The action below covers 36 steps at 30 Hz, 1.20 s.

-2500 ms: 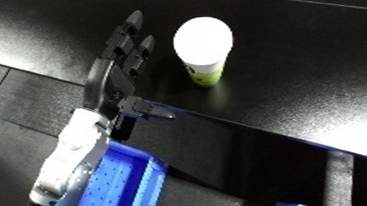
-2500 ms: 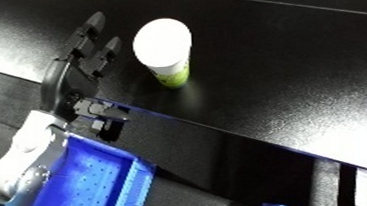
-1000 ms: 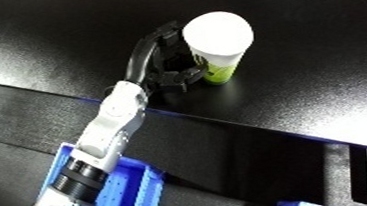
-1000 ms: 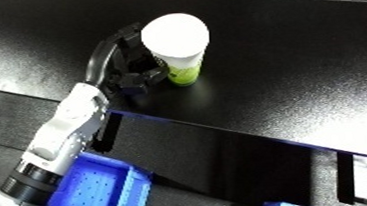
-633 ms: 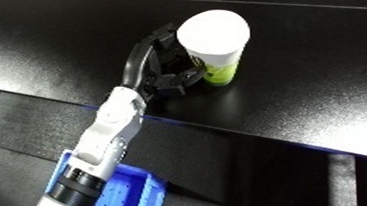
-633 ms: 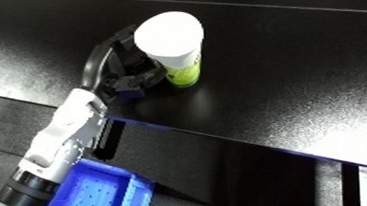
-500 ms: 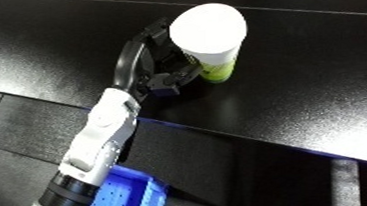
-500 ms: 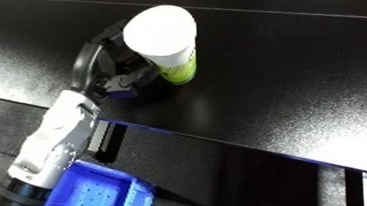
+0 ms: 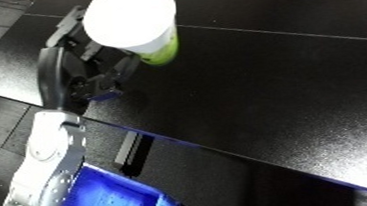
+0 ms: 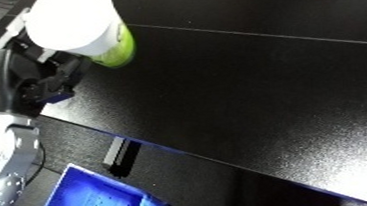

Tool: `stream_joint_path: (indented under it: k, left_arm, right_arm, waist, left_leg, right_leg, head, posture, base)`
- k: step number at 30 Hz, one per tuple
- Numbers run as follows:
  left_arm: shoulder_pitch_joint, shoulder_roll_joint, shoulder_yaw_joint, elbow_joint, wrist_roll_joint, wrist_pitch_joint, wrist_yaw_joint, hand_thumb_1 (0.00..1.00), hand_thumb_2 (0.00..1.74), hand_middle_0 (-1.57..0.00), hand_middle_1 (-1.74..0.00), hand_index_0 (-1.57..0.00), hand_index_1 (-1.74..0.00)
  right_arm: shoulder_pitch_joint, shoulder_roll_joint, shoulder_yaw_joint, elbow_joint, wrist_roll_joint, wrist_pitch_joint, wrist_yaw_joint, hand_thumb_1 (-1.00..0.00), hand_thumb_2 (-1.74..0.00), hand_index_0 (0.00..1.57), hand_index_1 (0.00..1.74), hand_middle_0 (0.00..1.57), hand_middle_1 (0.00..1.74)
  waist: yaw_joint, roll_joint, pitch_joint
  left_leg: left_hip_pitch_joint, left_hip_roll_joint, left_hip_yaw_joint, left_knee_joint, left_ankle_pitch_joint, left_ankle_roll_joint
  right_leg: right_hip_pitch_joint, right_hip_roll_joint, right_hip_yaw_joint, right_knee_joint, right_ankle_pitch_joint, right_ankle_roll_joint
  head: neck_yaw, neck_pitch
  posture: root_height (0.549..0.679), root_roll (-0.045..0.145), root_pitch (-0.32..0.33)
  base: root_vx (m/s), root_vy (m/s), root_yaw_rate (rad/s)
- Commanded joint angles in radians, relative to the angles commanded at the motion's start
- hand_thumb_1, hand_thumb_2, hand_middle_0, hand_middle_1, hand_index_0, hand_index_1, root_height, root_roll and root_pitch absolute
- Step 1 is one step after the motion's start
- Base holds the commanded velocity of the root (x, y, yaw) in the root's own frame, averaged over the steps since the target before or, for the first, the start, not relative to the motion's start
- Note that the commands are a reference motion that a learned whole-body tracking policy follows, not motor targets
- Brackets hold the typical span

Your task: Pick up the object and place it into the box

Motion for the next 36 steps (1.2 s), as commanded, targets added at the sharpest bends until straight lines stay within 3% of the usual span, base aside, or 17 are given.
stream_joint_path:
  k: [5, 10, 14, 18, 24, 32, 36]
  left_arm:
    - [0.143, 0.016, 0.131, 0.037, -0.064, -0.08, 0.09, 1.0, 1.74, -1.57, -1.74, -1.57, -1.74]
    - [0.278, 0.005, 0.243, 0.169, -0.073, -0.222, 0.179, 1.0, 1.74, -1.57, -1.74, -1.57, -1.74]
    - [0.342, -0.017, 0.297, 0.317, -0.129, -0.343, 0.242, 1.0, 1.74, -1.57, -1.74, -1.57, -1.74]
    - [0.371, -0.017, 0.311, 0.461, -0.181, -0.402, 0.285, 1.0, 1.74, -1.57, -1.74, -1.57, -1.74]
    - [0.386, -0.007, 0.314, 0.655, -0.29, -0.37, 0.279, 1.0, 1.74, -1.57, -1.74, -1.57, -1.74]
    - [0.402, -0.024, 0.297, 0.867, -0.402, -0.249, 0.125, 1.0, 1.74, -1.57, -1.74, -1.57, -1.74]
    - [0.408, -0.052, 0.272, 0.937, -0.446, -0.156, 0.047, 0.8, 1.39, -1.26, -1.39, -1.26, -1.39]
  right_arm:
    - [0.022, -0.005, -0.027, -0.005, 0.003, -0.002, -0.012, 0.0, 0.0, 0.0, 0.0, 0.0, 0.0]
    - [0.03, -0.009, -0.035, -0.005, 0.007, 0.009, -0.023, 0.0, 0.0, 0.0, 0.0, 0.0, 0.0]
    - [0.025, -0.011, -0.032, -0.003, 0.014, 0.017, -0.027, 0.0, 0.0, 0.0, 0.0, 0.0, 0.0]
    - [0.02, -0.007, -0.021, -0.019, 0.022, 0.035, -0.043, 0.0, 0.0, 0.0, 0.0, 0.0, 0.0]
    - [0.014, 0.006, -0.009, -0.018, 0.023, 0.046, -0.055, 0.0, 0.0, 0.0, 0.0, 0.0, 0.0]
    - [-0.001, 0.009, 0.003, -0.002, -0.004, 0.044, -0.054, 0.0, 0.0, 0.0, 0.0, 0.0, 0.0]
    - [-0.005, 0.009, 0.005, 0.008, -0.015, 0.045, -0.042, 0.0, 0.0, 0.0, 0.0, 0.0, 0.0]
  waist:
    - [0.023, 0.009, 0.009]
    - [0.039, 0.013, 0.013]
    - [0.047, 0.009, 0.013]
    - [0.054, -0.001, 0.013]
    - [0.058, -0.014, 0.015]
    - [0.053, -0.029, 0.025]
    - [0.052, -0.039, 0.032]
  left_leg:
    - [0.002, -0.01, -0.008, 0.007, 0.001, 0.0]
    - [0.006, -0.02, -0.015, 0.015, 0.002, 0.0003]
    - [0.002, -0.025, -0.017, 0.021, 0.004, 0.0035]
    - [-0.007, -0.025, -0.019, 0.032, 0.007, 0.01]
    - [-0.025, -0.026, -0.024, 0.039, 0.017, 0.0178]
    - [-0.033, -0.023, -0.028, 0.022, 0.031, 0.0223]
    - [-0.034, -0.019, -0.029, 0.011, 0.037, 0.0236]
  right_leg:
    - [0.011, -0.0022, -0.004, 0.009, -0.017, -0.0111]
    - [0.027, -0.0046, -0.01, 0.011, -0.032, -0.0199]
    - [0.04, -0.0038, -0.018, 0.012, -0.044, -0.0259]
    - [0.047, -0.0051, -0.03, 0.024, -0.059, -0.0293]
    - [0.049, -0.0057, -0.045, 0.04, -0.076, -0.0285]
    - [0.052, -0.0013, -0.047, 0.034, -0.081, -0.0258]
    - [0.055, 0.0025, -0.051, 0.028, -0.08, -0.0241]
  head:
    - [-0.081, -0.032]
    - [-0.226, -0.06]
    - [-0.414, -0.075]
    - [-0.575, -0.099]
    - [-0.697, -0.177]
    - [-0.747, -0.228]
    - [-0.752, -0.24]
  posture:
    - [0.606, 0.073, -0.062]
    - [0.607, 0.081, -0.067]
    - [0.607, 0.084, -0.07]
    - [0.606, 0.082, -0.074]
    - [0.603, 0.078, -0.077]
    - [0.603, 0.077, -0.074]
    - [0.604, 0.073, -0.071]
  base:
    - [-0.019, 0.0, 0.098]
    - [-0.004, 0.004, 0.087]
    - [0.007, -0.003, 0.048]
    - [0.021, -0.024, 0.037]
    - [0.016, -0.021, 0.059]
    - [0.007, 0.019, 0.02]
    - [-0.002, 0.005, 0.009]
